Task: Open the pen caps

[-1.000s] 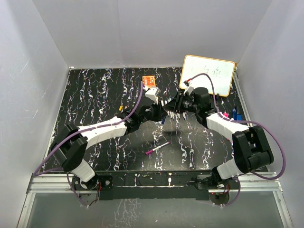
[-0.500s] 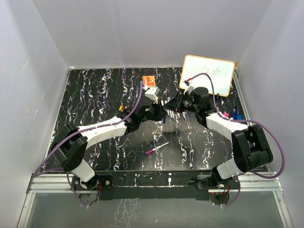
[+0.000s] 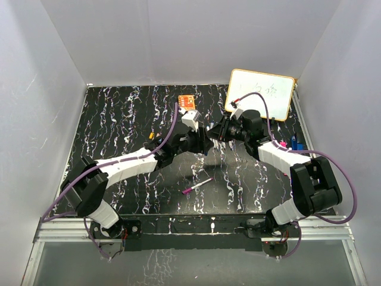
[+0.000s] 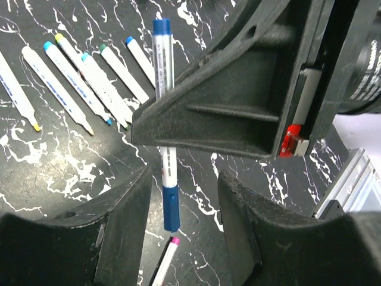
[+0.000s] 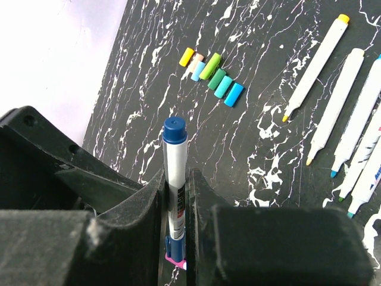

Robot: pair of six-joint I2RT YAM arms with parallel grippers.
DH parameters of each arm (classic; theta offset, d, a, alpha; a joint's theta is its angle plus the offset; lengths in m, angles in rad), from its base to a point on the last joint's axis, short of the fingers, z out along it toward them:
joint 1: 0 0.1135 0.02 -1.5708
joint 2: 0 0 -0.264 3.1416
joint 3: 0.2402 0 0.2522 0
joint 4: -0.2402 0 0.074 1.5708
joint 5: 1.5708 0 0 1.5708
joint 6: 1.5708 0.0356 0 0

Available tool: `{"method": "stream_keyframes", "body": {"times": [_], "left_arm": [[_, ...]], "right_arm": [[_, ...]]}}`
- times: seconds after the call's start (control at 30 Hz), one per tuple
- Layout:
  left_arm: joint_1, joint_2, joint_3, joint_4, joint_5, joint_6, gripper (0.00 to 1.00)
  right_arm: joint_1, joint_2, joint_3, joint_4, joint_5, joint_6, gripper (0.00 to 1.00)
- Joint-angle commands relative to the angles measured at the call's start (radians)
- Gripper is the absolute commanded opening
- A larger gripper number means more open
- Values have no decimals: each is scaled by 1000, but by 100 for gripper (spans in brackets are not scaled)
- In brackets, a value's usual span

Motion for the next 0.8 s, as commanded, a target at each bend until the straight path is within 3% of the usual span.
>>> {"method": "stream_keyframes", "body": {"times": [0.0,0.43,0.63,0.77], "left_arm": [[3,-46,-39,35,39,19,47],[3,2,-66,71,52,3,46],[3,28,-62,77,73,-6,40],[3,37,-66,88,80,-11,31]], "right_arm": [[6,-35,29,20,14,-17,0],[5,-50,39,18,12,-6,0],[5,-58,44,19,15,0,0],[6,-63,47,18,19,0,0]]}}
